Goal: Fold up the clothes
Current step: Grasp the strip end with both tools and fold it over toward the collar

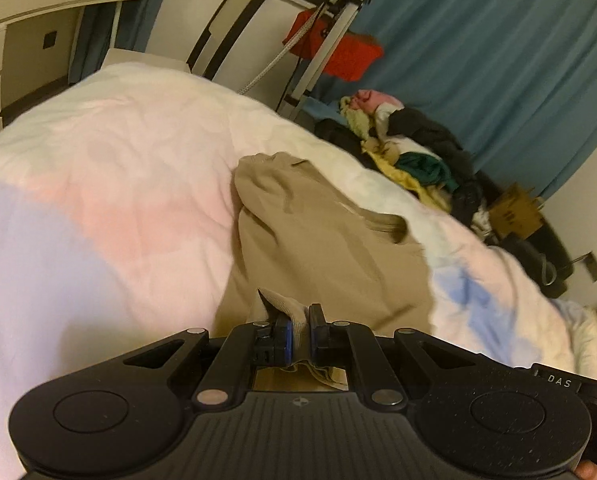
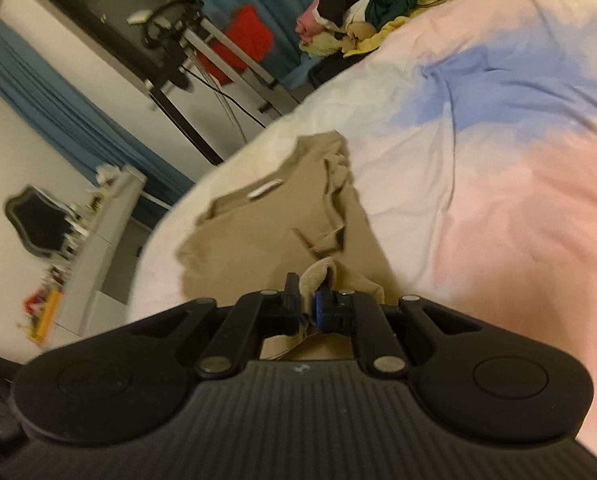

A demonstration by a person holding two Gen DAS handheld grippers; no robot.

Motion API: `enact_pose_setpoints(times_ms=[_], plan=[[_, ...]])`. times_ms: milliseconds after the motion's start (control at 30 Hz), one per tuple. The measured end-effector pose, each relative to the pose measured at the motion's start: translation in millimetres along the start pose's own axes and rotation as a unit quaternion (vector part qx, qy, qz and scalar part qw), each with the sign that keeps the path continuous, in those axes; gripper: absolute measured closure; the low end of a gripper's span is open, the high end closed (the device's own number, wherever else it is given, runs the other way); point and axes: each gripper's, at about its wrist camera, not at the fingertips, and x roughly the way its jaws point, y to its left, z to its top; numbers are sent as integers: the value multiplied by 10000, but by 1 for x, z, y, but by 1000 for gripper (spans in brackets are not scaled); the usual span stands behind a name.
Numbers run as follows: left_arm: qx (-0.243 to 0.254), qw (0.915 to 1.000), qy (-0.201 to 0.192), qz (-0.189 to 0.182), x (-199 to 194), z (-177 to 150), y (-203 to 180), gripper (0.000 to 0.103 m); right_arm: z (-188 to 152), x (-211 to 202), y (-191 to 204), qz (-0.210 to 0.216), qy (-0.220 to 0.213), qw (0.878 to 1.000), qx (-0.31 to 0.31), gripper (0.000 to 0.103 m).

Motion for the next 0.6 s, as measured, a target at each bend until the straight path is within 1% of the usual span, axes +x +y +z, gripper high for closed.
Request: enact_pose_setpoints(times_ms=[133,200,267,300,333,400,433,500,567,600], plan=[[237,9995,151,134,40,-4,9,94,-2,39,-4,-266,71,9984,-484,93],[371,9988,244,205,56,-9,12,91,-5,55,-3,-441,160,9954,-835,93],[474,9982,265,233,64,-13,14,91,-10,66,-1,-603,267,9905,-1209,92],[532,9980,249,237,65,-14,13,91,-12,69,-1,-632,301,9895,-1263,92],[617,9976,217,239,64,-16,11,89,-11,68,-2,-625,310,9899,-1231,92],[767,9967,154,216,57,-18,7,74,-9,67,-3,-610,330,9908,-1166,92],[837,9962,104,212,51,-19,5,59,-8,66,-2,-599,333,9914,-1119,91],[976,9949,-61,259,33,-24,-2,46,-7,55,2,-590,288,9911,-1155,90],[1113,9931,-226,279,13,-29,-9,40,-8,39,8,-565,193,9905,-1239,85],[1178,9922,-316,273,0,-34,-15,32,-9,29,11,-545,121,9899,-1303,81]])
